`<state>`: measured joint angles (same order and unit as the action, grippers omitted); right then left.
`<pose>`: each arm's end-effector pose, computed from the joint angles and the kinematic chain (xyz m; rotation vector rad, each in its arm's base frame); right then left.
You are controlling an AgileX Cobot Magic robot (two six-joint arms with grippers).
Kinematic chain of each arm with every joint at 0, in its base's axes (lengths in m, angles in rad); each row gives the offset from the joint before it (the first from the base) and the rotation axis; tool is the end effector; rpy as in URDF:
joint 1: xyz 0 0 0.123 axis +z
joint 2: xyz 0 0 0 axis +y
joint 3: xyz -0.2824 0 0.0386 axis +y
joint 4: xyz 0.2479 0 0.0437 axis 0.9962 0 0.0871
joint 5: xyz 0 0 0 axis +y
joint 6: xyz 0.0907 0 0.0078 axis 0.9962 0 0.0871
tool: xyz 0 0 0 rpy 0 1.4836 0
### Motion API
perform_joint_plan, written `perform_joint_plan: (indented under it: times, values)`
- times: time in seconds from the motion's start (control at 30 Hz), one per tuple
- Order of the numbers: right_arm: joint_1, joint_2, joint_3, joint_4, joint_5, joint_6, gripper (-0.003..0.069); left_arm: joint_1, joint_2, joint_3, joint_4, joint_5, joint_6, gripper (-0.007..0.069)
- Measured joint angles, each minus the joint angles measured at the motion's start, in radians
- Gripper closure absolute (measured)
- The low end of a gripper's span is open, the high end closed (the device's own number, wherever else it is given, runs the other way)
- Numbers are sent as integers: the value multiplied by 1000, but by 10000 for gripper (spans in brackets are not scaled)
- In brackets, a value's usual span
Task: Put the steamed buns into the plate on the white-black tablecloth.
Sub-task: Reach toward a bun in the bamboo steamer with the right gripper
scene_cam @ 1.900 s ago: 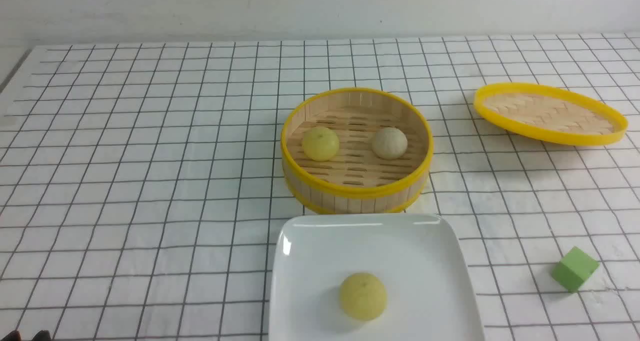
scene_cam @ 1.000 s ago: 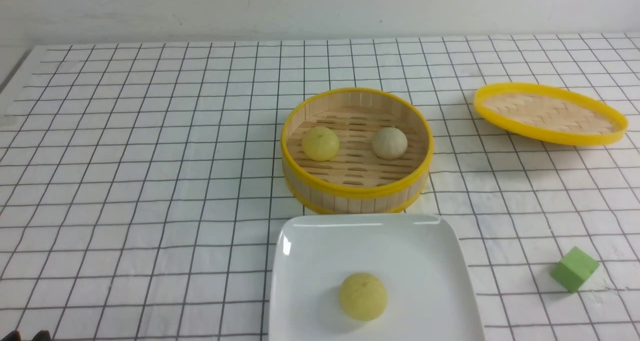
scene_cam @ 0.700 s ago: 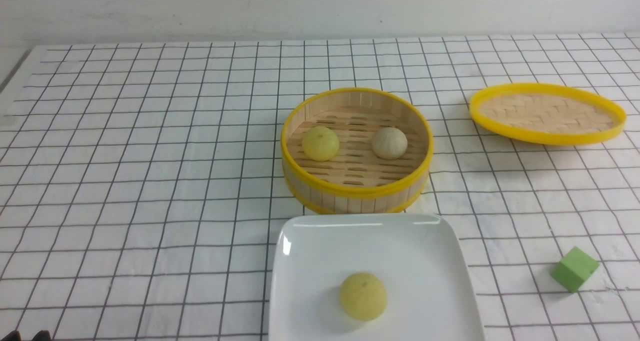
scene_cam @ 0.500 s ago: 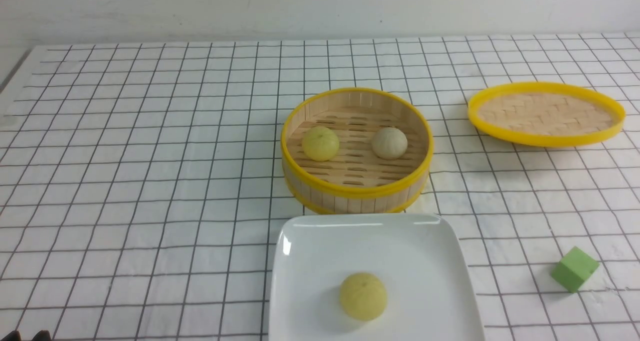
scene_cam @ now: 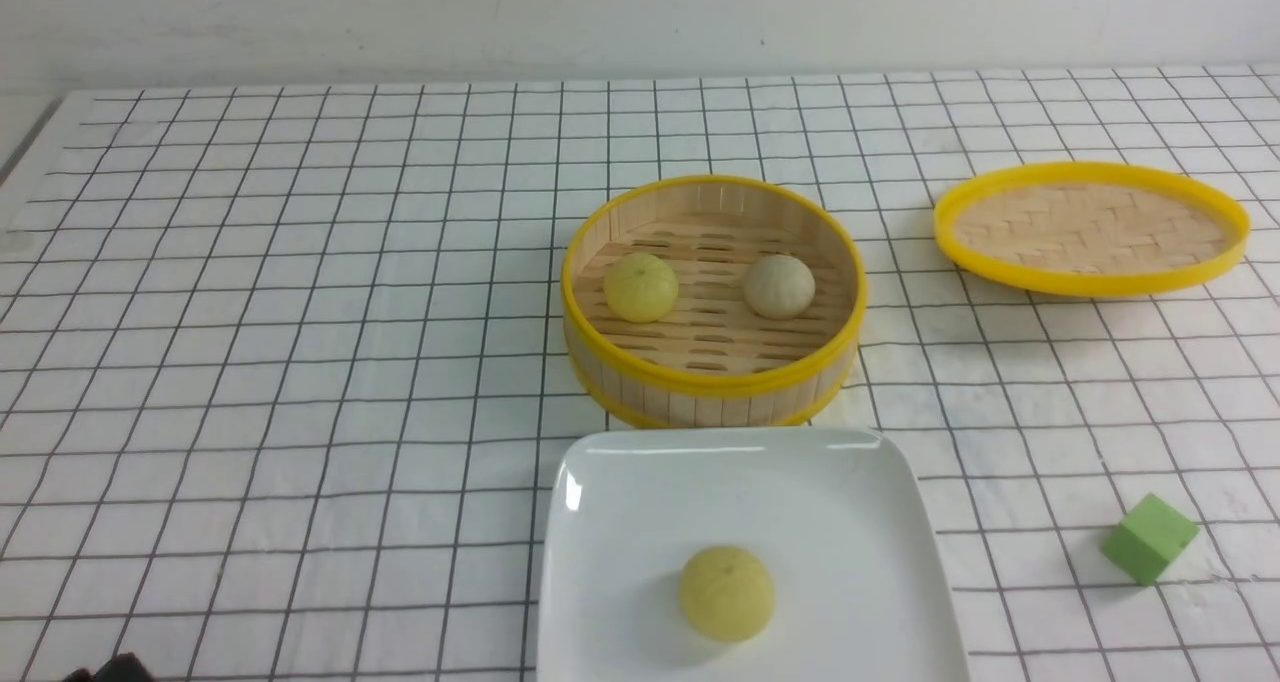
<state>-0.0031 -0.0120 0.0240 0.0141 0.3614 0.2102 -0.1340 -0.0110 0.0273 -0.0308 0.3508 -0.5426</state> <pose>0.0529 0.0003 0.1731 0.2067 1.8484 0.1576 0.0526 -0.0081 0.1729 -0.4008 1.8371 -0.4986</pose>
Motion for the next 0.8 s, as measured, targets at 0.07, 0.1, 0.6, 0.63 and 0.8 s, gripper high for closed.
perform_joint_plan:
  times: [0.07, 0.1, 0.6, 0.63, 0.8]
  values:
    - [0, 0, 1, 173, -28, 160, 419, 0, 0, 0, -189, -3, -164, 384]
    - [0, 0, 1, 253, -36, 213, 419, 0, 0, 0, -236, -5, -226, 384]
    - [13, 0, -140, 498, -41, 327, 487, 0, 0, -42, -451, -34, -312, 417]
    - [20, 0, -199, 467, -37, 269, 514, 0, 0, -70, -447, -26, -269, 433]
    - [29, 123, -449, 267, 101, 56, 655, 0, 83, -297, -329, 71, -54, 564]
